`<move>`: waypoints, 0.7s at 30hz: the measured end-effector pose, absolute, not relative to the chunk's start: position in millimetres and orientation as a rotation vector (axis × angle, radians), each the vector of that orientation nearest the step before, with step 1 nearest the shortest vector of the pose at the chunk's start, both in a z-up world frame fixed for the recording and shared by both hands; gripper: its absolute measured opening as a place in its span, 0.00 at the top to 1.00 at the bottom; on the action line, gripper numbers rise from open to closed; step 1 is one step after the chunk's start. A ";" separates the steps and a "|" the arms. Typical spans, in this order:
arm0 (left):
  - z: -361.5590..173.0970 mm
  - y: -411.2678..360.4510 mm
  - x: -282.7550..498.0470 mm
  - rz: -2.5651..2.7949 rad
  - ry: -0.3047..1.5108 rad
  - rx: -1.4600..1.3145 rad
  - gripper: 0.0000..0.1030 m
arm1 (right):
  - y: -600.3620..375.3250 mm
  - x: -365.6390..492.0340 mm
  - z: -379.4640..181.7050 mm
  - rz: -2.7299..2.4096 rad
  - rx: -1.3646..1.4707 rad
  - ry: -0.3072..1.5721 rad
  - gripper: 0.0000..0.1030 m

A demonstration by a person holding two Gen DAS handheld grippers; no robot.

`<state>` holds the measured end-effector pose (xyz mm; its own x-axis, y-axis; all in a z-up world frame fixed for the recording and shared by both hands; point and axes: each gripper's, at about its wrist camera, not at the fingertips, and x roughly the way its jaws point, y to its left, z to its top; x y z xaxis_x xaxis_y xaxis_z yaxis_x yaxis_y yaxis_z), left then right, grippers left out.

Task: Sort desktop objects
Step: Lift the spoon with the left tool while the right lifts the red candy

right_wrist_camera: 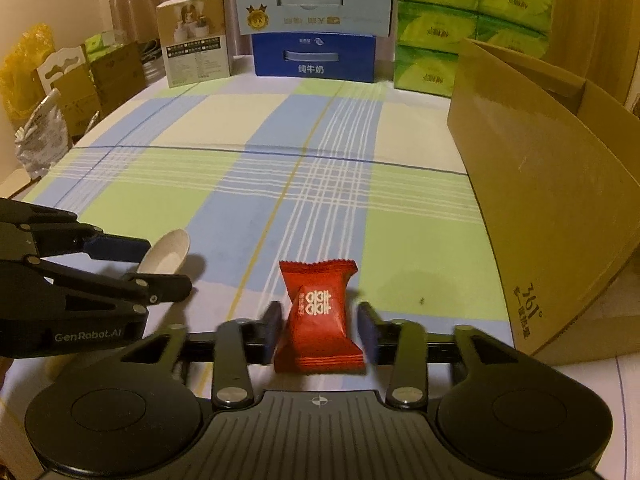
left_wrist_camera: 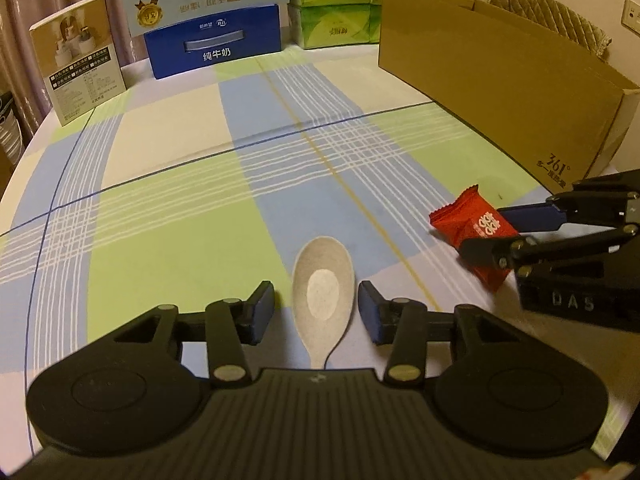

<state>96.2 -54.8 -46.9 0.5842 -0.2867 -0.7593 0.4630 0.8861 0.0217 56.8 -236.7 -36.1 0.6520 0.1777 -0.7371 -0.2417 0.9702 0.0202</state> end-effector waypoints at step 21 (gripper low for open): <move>-43.8 -56.8 91.1 -0.429 0.855 0.241 0.74 | -234.9 59.7 -38.8 0.251 -0.097 0.826 0.55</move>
<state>91.1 -56.8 -43.8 0.5786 -0.2682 -0.7703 0.4577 0.8884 0.0345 59.7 -234.9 -38.8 0.6505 0.1832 -0.7371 -0.2581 0.9660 0.0123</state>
